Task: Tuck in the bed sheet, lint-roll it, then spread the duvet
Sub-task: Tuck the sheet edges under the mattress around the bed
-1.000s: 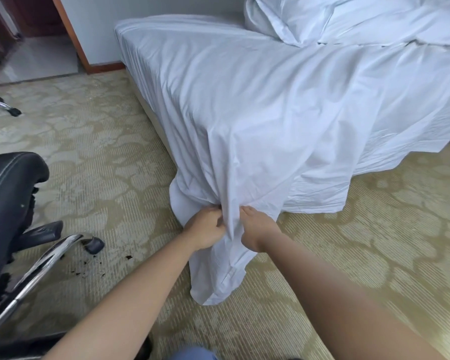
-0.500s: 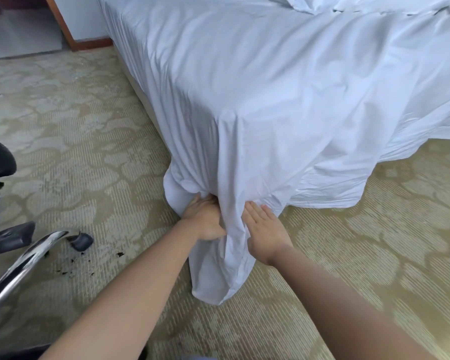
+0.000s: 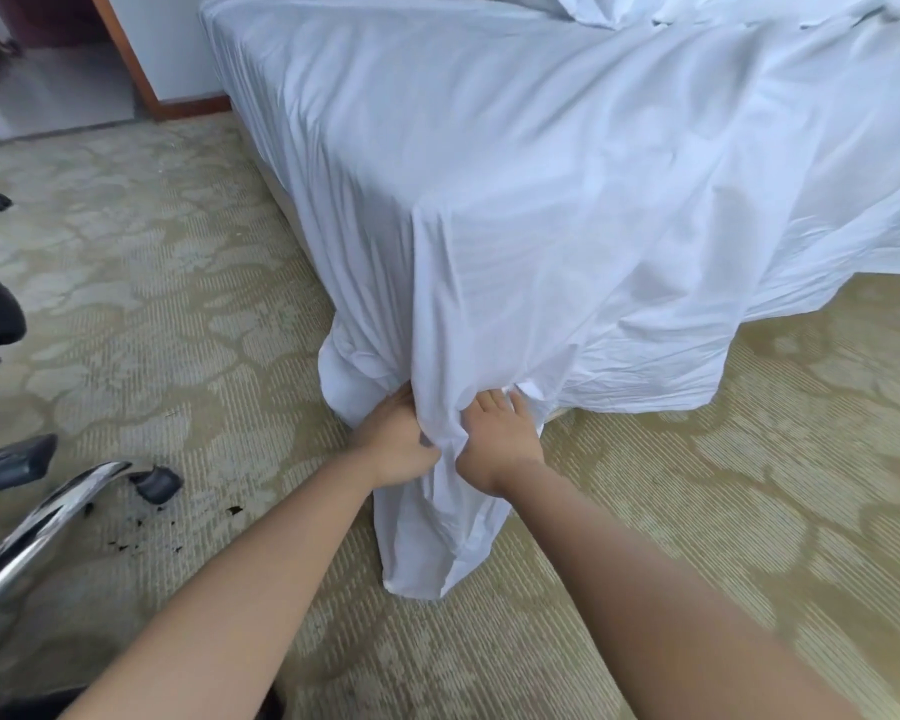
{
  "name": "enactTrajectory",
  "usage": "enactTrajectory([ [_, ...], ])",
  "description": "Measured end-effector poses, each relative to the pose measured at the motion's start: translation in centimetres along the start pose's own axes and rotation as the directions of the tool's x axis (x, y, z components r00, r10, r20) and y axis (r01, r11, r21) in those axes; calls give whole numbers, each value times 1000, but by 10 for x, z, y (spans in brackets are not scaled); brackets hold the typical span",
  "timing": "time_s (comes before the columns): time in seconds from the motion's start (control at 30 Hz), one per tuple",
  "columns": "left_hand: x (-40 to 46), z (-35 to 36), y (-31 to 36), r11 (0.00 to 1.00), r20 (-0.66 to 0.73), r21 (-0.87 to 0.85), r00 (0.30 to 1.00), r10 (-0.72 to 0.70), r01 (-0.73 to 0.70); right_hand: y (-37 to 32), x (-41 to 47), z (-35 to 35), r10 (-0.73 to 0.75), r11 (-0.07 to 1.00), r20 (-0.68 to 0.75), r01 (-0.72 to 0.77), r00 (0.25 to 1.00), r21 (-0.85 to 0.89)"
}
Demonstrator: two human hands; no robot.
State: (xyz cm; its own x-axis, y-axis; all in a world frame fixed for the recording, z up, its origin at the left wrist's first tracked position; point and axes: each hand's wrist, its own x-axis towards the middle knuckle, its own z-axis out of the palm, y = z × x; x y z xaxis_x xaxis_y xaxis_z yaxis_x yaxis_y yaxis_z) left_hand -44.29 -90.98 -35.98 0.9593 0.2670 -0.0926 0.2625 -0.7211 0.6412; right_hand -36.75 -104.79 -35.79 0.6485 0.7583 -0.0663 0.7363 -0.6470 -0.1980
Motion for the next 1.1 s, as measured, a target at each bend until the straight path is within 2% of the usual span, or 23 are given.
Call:
enactTrajectory([
  [0.1, -12, -1, -1, 995, -6, -93, 999, 42, -43, 0, -8, 4, 1, 982, -68, 12, 998, 189],
  [0.23, -17, -7, 7, 999, 46, 35, 999, 22, -24, 0, -22, 6, -48, 934, -246, 130, 968, 332],
  [0.37, -14, -8, 15, 989, -111, 142, 994, -10, 25, 5, -40, 9, -98, 936, -430, 230, 898, 267],
  [0.43, -9, -5, 17, 988, -226, 144, 974, -17, 50, 3, -46, 14, -197, 937, -412, 295, 890, 188],
  [0.5, -4, -3, 20, 989, -307, 125, 951, -39, 81, 0, -46, 24, -246, 940, -329, 308, 912, 150],
  [0.67, 6, -7, 20, 989, -385, -6, 913, -136, 145, -7, -38, 30, -150, 977, -160, 171, 976, 126],
  [0.7, 8, -9, 20, 987, -392, -53, 906, -162, 153, -9, -35, 30, -142, 985, -148, 155, 979, 75],
  [0.83, 16, -13, 21, 953, -423, -224, 861, -282, 202, -5, -24, 32, -91, 996, -166, 91, 982, -9],
  [0.93, 23, -13, 17, 933, -440, -292, 836, -327, 211, 3, -22, 31, -125, 990, -147, 113, 981, -81],
  [1.03, 28, -11, 15, 928, -483, -299, 804, -348, 222, 4, -15, 28, -111, 989, -177, 92, 978, -115],
  [1.1, 30, -8, 15, 936, -516, -286, 790, -331, 206, 1, -7, 21, -92, 994, -228, 78, 969, -70],
])
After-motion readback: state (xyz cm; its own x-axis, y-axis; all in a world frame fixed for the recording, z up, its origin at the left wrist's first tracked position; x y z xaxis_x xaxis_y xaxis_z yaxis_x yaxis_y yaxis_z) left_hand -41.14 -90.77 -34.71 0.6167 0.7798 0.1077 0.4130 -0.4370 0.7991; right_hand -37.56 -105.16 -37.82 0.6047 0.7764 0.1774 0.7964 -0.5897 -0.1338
